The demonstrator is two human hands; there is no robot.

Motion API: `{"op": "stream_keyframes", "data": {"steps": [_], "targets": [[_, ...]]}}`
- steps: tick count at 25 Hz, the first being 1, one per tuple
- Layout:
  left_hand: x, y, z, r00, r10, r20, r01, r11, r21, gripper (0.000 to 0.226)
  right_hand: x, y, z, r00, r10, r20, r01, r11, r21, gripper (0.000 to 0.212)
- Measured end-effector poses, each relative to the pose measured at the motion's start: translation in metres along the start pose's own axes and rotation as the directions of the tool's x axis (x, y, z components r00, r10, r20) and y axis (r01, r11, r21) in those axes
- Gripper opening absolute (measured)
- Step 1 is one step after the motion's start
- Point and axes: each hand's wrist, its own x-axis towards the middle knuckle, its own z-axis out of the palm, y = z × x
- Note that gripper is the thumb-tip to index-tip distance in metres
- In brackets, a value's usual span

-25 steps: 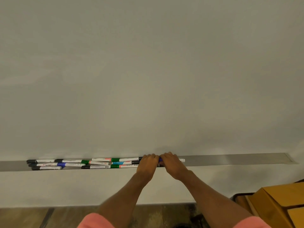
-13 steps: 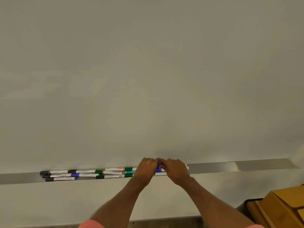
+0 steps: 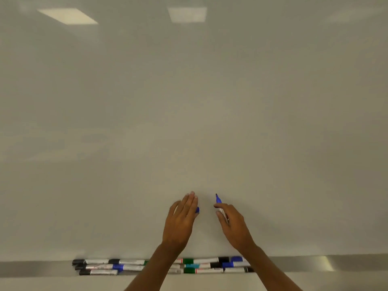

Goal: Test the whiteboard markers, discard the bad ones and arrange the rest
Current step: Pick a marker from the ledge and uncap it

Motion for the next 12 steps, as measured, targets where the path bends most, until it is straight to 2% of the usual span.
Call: {"op": "stream_keyframes", "data": {"steps": [3, 5, 7, 10, 12], "targets": [[0.057, -0.031, -0.041, 0.976, 0.088, -0.199, -0.079, 0.996, 0.051, 0.041, 0.037, -0.044, -0.007, 0.977, -0.145, -0.155, 0.166, 0.977, 0.133, 0.034], [0.100, -0.053, -0.070, 0.958, 0.102, -0.266, -0.071, 0.990, 0.124, 0.039, 0.065, -0.079, -0.012, 0.932, -0.244, -0.267, 0.278, 0.956, 0.096, 0.041], [0.141, -0.073, -0.097, 0.942, 0.112, -0.317, -0.058, 0.983, 0.173, 0.040, 0.092, -0.110, -0.020, 0.878, -0.301, -0.373, 0.344, 0.938, 0.051, 0.037], [0.184, -0.097, -0.128, 0.913, 0.142, -0.382, -0.058, 0.973, 0.223, 0.044, 0.129, -0.145, -0.036, 0.761, -0.403, -0.509, 0.471, 0.882, 0.006, 0.015], [0.205, -0.108, -0.139, 0.902, 0.161, -0.400, -0.067, 0.968, 0.240, 0.046, 0.151, -0.158, -0.047, 0.691, -0.455, -0.561, 0.523, 0.851, -0.047, 0.020]]}}
